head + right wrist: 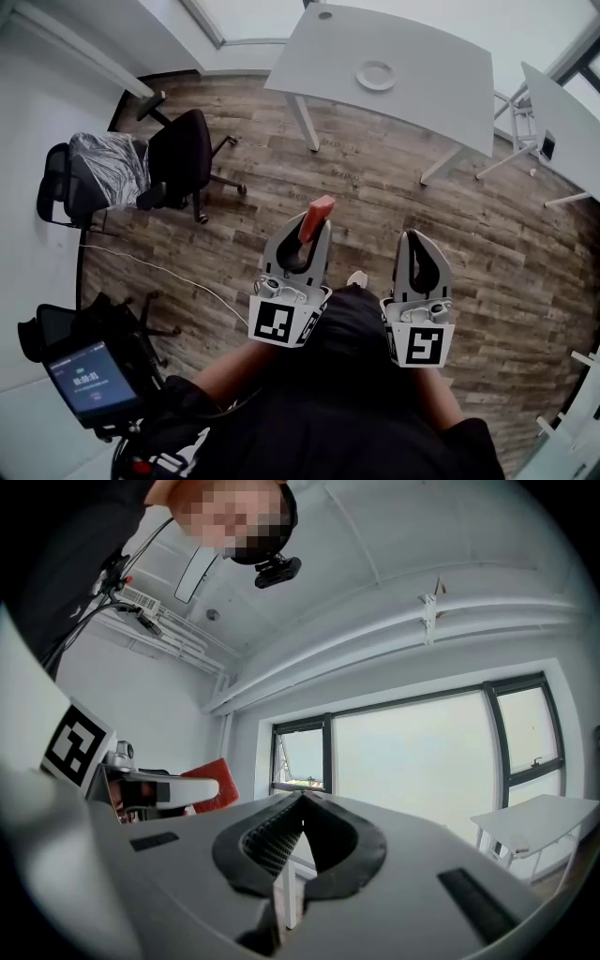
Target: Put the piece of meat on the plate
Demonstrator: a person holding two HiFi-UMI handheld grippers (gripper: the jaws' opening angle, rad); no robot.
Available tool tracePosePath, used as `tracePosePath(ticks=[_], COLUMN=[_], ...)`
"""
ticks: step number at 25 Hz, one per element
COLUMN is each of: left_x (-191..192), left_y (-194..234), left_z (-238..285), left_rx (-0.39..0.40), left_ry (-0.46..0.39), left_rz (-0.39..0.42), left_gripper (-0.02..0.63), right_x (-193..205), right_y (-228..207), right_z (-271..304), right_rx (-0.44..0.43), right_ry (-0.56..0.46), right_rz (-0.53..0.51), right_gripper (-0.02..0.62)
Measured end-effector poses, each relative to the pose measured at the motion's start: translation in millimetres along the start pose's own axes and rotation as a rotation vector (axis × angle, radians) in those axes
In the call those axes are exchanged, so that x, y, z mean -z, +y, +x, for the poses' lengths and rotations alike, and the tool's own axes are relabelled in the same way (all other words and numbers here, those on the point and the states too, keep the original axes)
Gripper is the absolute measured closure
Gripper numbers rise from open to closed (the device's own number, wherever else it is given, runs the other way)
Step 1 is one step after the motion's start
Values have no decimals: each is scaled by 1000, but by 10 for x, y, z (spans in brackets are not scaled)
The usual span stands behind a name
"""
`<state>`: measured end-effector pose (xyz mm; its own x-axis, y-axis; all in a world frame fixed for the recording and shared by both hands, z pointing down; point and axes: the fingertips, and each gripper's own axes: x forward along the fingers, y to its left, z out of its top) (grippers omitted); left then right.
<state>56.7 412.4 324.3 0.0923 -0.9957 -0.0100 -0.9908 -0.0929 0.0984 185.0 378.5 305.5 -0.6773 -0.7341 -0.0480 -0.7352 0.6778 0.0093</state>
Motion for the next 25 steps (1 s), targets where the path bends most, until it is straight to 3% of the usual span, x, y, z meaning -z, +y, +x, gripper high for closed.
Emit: tracePosePath(ticks=[7,12,19,25], left_x=[175,120,329,273], left_y=[-239,-299,-327,-431], left_z=[217,313,858,938], left_rx=[-3,0,81,119], left_ry=[45,35,62,41], left_rz=[-1,0,-15,-6], left_gripper=[509,509,509,509], right_x=[110,73,313,204], right_y=[-464,-567,-852,-906], right_z=[-83,-136,209,200], right_rx=[25,40,78,91], right_ry=[8,4,38,10], right_rz=[33,33,53,13], right_gripper=[590,591,589,591])
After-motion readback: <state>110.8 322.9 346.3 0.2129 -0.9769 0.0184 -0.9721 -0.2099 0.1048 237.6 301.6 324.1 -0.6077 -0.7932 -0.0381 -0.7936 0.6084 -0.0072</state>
